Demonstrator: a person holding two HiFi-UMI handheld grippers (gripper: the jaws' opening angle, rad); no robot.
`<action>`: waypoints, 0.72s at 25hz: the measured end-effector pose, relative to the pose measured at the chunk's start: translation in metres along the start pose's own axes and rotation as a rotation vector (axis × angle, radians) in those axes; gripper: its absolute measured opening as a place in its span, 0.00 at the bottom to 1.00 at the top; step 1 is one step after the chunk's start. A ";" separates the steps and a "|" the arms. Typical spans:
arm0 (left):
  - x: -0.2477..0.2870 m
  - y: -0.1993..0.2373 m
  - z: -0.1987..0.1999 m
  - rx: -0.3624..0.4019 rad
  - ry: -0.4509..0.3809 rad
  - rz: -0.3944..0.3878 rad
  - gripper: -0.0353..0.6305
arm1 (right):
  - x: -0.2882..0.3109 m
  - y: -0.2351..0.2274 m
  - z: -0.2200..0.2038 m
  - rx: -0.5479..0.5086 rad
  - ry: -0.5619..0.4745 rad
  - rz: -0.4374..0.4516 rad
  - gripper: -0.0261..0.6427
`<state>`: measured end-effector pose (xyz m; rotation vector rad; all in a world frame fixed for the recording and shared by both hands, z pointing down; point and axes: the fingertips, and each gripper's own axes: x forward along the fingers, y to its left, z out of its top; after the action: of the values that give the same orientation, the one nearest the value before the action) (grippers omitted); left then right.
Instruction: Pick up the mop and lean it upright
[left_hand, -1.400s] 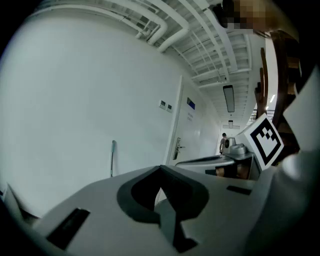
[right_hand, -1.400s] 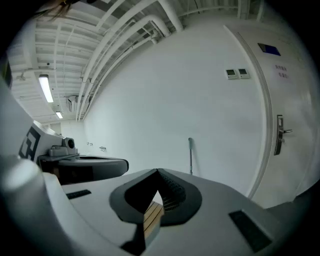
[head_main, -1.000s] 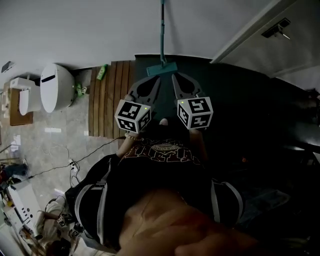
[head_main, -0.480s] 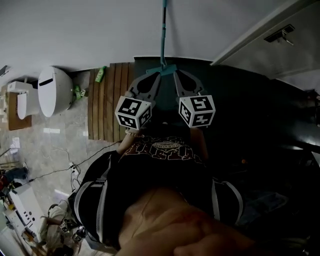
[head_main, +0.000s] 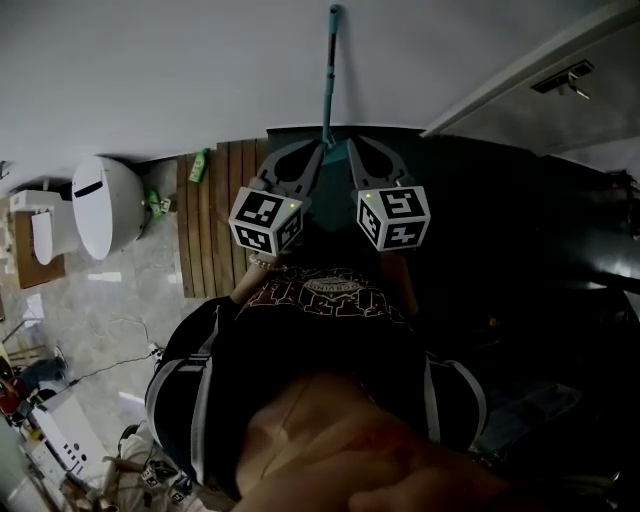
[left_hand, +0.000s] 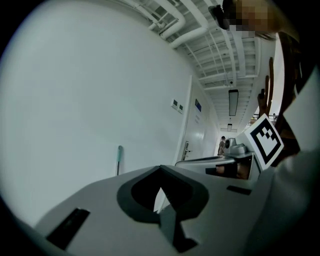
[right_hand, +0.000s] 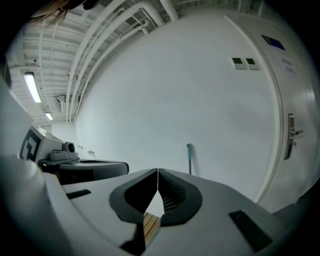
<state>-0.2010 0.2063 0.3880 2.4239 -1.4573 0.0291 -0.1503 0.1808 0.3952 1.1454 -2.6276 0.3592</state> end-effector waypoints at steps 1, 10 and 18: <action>0.001 0.006 0.002 0.000 0.003 -0.006 0.12 | 0.007 0.001 0.002 0.001 0.002 -0.005 0.07; 0.013 0.054 0.013 0.016 0.022 -0.051 0.12 | 0.058 0.009 0.014 0.025 -0.003 -0.039 0.07; 0.023 0.073 0.018 -0.004 0.027 -0.054 0.12 | 0.074 0.002 0.021 0.046 -0.005 -0.061 0.07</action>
<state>-0.2555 0.1501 0.3929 2.4489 -1.3777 0.0466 -0.2032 0.1254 0.3987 1.2392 -2.5953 0.4069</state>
